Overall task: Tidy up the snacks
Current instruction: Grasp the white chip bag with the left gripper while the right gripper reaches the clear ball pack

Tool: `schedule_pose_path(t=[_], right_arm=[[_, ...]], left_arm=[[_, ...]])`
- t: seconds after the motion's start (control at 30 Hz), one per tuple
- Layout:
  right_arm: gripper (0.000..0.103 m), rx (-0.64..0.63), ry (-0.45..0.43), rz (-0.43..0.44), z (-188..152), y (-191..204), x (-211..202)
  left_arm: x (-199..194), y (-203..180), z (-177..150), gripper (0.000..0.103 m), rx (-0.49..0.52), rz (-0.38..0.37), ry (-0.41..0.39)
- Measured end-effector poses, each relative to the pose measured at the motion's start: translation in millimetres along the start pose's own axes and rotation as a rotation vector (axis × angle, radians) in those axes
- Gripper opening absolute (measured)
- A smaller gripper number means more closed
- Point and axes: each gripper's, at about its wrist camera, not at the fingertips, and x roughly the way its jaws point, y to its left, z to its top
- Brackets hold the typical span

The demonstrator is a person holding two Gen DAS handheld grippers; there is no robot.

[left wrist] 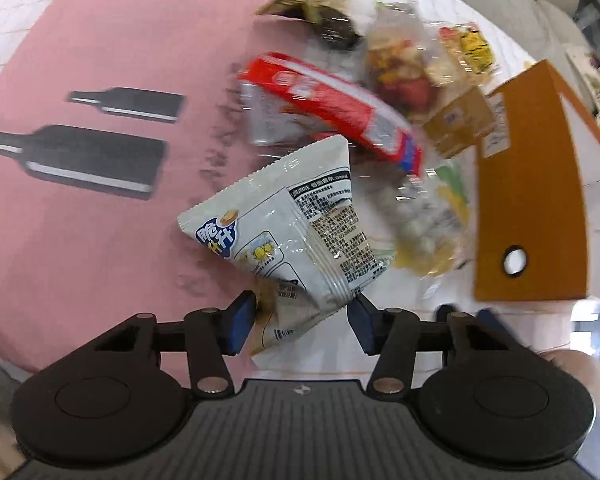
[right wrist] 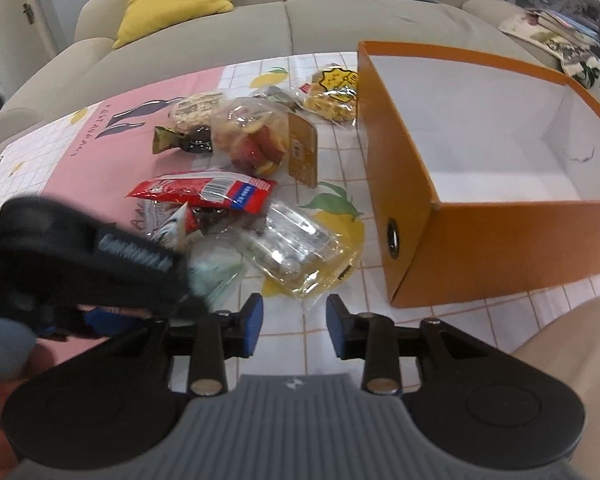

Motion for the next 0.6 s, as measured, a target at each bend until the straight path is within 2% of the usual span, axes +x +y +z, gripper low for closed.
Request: schedule_pose_path(t=[0.1, 0.17, 0.23, 0.33, 0.4, 0.47, 0.6], right_arm=[[0.035, -0.030, 0.002, 0.016, 0.2, 5.3, 2.1], [0.035, -0.057, 0.004, 0.019, 0.1, 10.1, 3.7], [0.039, -0.080, 0.004, 0.016, 0.0, 14.4, 4.9], [0.049, -0.111, -0.014, -0.002, 1.8, 20.0, 7.1], [0.049, -0.143, -0.042, -0.007, 4.8, 24.1, 8.8], [0.050, -0.204, -0.068, -0.029, 7.4, 30.0, 13.3], [0.057, -0.328, -0.086, -0.074, 12.1, 37.6, 31.1]], left_arm=[[-7.8, 12.3, -3.1, 0.063, 0.015, 0.053, -0.012], [-14.3, 17.4, -4.9, 0.068, 0.028, 0.071, -0.023], [-22.3, 24.1, -6.1, 0.085, -0.002, 0.038, -0.047], [-30.3, 32.5, -4.7, 0.087, -0.102, -0.029, -0.068], [-30.3, 33.7, 0.2, 0.087, -0.174, -0.037, -0.070], [-27.6, 31.2, 4.4, 0.087, -0.213, -0.022, -0.074], [-15.7, 18.1, 7.6, 0.086, -0.165, 0.057, -0.094]])
